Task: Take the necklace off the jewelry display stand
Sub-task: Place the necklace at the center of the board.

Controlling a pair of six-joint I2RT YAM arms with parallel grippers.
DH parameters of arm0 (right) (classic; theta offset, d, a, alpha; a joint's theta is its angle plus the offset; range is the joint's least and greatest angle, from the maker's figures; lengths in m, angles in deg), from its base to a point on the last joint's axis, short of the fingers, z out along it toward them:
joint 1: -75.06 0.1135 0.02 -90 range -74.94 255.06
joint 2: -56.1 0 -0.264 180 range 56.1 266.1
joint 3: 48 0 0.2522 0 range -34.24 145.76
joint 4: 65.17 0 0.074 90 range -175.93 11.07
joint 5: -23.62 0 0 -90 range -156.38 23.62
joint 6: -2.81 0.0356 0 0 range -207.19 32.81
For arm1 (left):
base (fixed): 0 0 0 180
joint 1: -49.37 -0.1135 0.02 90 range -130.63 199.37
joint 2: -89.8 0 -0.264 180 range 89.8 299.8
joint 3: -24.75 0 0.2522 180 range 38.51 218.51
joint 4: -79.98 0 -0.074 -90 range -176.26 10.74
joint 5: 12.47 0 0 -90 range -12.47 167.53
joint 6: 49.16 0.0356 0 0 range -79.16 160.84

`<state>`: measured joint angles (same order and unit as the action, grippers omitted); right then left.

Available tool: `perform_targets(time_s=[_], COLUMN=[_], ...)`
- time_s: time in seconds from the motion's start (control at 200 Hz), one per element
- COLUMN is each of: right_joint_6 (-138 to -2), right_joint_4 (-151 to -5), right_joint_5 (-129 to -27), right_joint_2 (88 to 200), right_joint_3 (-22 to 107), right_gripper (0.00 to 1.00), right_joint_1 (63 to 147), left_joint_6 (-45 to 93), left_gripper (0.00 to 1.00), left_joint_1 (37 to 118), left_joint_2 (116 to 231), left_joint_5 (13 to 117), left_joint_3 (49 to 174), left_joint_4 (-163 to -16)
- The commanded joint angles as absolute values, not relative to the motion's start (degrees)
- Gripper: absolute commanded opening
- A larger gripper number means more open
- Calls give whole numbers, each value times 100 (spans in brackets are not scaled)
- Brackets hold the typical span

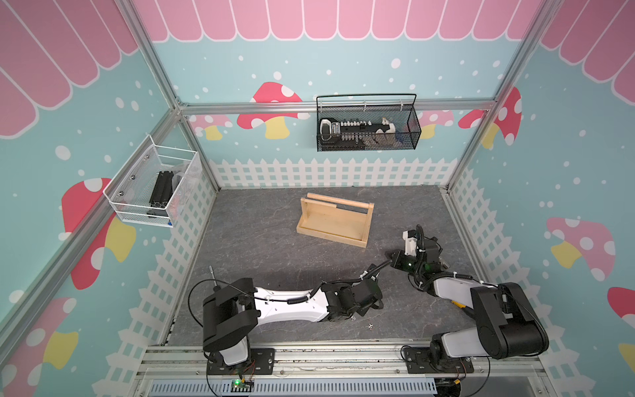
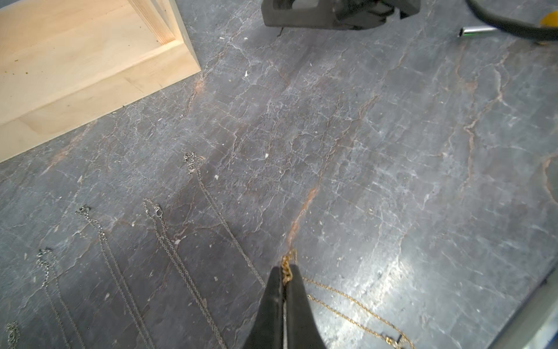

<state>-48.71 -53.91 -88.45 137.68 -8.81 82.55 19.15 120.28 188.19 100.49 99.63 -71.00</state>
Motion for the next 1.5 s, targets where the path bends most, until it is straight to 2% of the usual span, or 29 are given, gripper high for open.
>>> perform_targets(time_s=[0.0, 0.535, 1.496], right_joint_6=[-4743, -4591, -4562], right_joint_4=[-5217, -5096, -5045], right_joint_5=[-8940, -9021, -9109], right_joint_2=[13805, 13969, 14113], right_joint_3=[-932, -919, -866], right_gripper=[19, 18, 18], right_joint_1=[8211, 8222, 8221], left_joint_6=[1913, 2281, 2414], left_gripper=[0, 0, 0], left_joint_1=[11865, 11229, 10733], left_joint_2=[19060, 20047, 20685], left_joint_5=[10111, 9646, 9137], left_joint_3=[10147, 10962, 11633], left_joint_4=[-7224, -7308, -7229])
